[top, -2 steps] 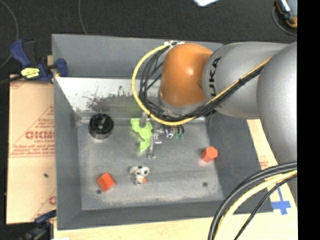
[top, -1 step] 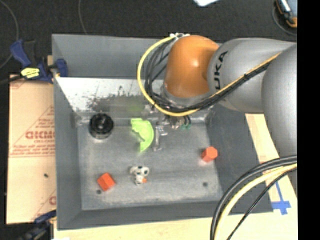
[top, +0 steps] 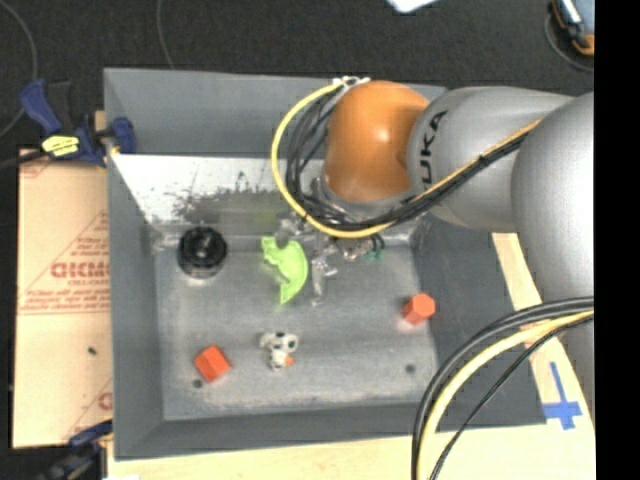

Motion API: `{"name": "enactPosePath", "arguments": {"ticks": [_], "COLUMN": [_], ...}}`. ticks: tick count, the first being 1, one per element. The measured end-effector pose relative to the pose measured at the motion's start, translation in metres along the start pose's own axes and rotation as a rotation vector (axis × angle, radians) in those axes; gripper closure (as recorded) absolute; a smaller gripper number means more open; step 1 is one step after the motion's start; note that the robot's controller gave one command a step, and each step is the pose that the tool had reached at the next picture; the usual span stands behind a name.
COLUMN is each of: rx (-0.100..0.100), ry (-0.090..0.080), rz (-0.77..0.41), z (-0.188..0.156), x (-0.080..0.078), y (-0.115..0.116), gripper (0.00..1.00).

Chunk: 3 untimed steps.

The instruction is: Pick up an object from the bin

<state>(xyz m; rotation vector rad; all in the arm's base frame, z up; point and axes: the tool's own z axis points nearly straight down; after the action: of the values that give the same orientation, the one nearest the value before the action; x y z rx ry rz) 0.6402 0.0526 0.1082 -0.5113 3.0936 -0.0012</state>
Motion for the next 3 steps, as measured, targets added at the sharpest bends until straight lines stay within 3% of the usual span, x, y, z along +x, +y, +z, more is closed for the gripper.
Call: {"name": "enactPosePath", "arguments": {"ticks": [1, 2, 3], "rx": [-0.002, -0.001, -0.002], "ry": [-0.005, -0.007, -0.004], "rz": [0.176, 0.178, 0.18], "z": [0.0227, 0.0221, 0.0227], "x": [-0.009, -0.0096, -0.0089], "y": [0.0006, -0.0001, 0.0006], "gripper": [1.0, 0.0, 1.0]}}
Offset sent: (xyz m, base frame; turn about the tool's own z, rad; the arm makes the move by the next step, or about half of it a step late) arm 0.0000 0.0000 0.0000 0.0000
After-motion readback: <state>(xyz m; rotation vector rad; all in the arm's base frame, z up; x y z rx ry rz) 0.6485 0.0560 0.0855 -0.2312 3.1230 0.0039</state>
